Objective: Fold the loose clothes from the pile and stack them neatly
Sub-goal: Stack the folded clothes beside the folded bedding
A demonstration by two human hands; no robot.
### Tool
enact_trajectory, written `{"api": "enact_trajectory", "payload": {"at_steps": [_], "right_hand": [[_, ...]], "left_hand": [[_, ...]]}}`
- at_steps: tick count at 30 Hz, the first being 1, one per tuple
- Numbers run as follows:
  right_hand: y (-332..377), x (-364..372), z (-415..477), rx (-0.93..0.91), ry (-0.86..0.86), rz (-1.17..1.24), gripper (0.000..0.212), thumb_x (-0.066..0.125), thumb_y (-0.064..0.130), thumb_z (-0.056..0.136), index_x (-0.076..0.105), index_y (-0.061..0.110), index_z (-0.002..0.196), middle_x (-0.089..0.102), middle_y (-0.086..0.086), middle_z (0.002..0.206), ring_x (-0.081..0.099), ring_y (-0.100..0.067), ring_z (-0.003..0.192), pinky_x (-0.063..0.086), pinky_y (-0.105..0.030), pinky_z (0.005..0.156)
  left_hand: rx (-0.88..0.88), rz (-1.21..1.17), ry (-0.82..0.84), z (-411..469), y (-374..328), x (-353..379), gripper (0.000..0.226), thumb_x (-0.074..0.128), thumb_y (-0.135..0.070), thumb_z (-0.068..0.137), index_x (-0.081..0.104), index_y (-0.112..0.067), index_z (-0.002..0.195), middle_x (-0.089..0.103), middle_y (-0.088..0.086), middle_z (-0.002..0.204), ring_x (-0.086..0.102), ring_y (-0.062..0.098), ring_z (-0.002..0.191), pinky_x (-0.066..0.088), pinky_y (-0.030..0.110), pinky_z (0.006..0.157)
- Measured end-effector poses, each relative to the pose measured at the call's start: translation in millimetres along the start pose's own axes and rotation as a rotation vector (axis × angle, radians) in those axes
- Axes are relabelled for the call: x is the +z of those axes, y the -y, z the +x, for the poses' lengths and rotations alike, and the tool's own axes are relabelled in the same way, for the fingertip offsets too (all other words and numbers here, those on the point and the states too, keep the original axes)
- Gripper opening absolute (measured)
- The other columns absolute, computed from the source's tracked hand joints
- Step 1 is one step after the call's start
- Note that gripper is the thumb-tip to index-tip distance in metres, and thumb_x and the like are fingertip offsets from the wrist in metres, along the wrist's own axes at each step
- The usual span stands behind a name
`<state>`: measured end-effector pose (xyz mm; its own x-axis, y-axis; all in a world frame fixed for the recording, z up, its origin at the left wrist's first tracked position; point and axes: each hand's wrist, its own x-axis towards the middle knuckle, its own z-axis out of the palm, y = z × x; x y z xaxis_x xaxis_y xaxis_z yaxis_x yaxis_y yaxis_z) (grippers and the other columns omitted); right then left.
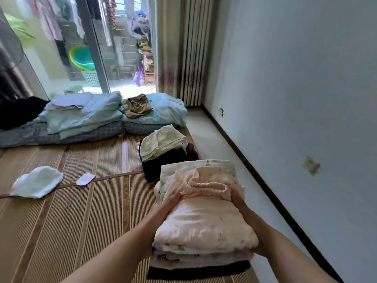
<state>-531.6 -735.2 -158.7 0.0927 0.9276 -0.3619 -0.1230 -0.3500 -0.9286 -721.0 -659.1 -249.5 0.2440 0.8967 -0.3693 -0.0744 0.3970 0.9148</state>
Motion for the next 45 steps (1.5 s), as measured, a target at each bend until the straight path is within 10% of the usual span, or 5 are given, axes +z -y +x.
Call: {"api": "enact_trajectory", "payload": {"at_steps": [3, 6, 10, 27, 45], "right_hand": [[-34.5, -51.7, 69.6, -0.24, 0.153, 0.088, 0.046, 0.04, 0.014, 0.101, 0.038, -0.024, 0.128, 0.036, -0.035, 0.142, 0.044, -0.029, 0.117, 0.042, -0.013, 0.085], [-34.1, -65.1, 138.1, -0.051, 0.178, 0.229, 0.029, 0.033, -0.019, 0.093, 0.034, -0.034, 0.118, 0.034, -0.048, 0.134, 0.051, -0.025, 0.126, 0.039, 0.001, 0.075], [-48.6, -76.5, 208.1, 0.181, 0.193, 0.062, 0.053, 0.066, 0.046, 0.079, 0.066, 0.009, 0.118, 0.074, -0.007, 0.104, 0.071, -0.012, 0.094, 0.056, -0.021, 0.067], [-272.3, -74.6, 425.1, 0.298, 0.543, 0.091, 0.106, 0.086, 0.064, 0.04, 0.054, 0.016, 0.13, 0.068, -0.015, 0.118, 0.068, -0.028, 0.103, 0.058, -0.033, 0.071], [-181.4, -57.2, 398.7, -0.057, 0.231, -0.734, 0.112, 0.075, 0.062, 0.066, 0.015, 0.024, 0.153, 0.027, -0.004, 0.157, 0.038, -0.023, 0.136, 0.036, -0.036, 0.105]], "left_hand": [[-0.036, 0.028, -0.009, 31.7, -9.5, 22.6, 0.128, 0.071, -0.079, 0.044, 0.039, -0.003, 0.141, 0.058, 0.008, 0.125, 0.063, 0.019, 0.109, 0.052, 0.027, 0.086], [-0.14, -0.112, 0.01, 62.6, 8.1, 21.1, 0.137, 0.082, -0.076, 0.017, 0.047, -0.018, 0.135, 0.067, 0.01, 0.118, 0.067, 0.022, 0.099, 0.054, 0.029, 0.076], [-0.204, -0.301, 0.067, 97.0, 30.2, 12.2, 0.097, 0.087, -0.06, 0.051, 0.05, -0.027, 0.133, 0.066, 0.015, 0.122, 0.064, 0.034, 0.111, 0.052, 0.047, 0.092], [-0.289, -0.198, -0.018, 308.6, 232.9, -77.7, 0.077, 0.066, -0.071, 0.066, 0.051, -0.035, 0.132, 0.063, 0.011, 0.127, 0.059, 0.035, 0.117, 0.037, 0.055, 0.107], [-0.189, 0.62, -0.419, 270.0, 135.9, -62.2, 0.107, 0.078, -0.049, 0.069, 0.014, -0.025, 0.152, 0.032, 0.011, 0.147, 0.045, 0.024, 0.118, 0.042, 0.035, 0.095]]}}
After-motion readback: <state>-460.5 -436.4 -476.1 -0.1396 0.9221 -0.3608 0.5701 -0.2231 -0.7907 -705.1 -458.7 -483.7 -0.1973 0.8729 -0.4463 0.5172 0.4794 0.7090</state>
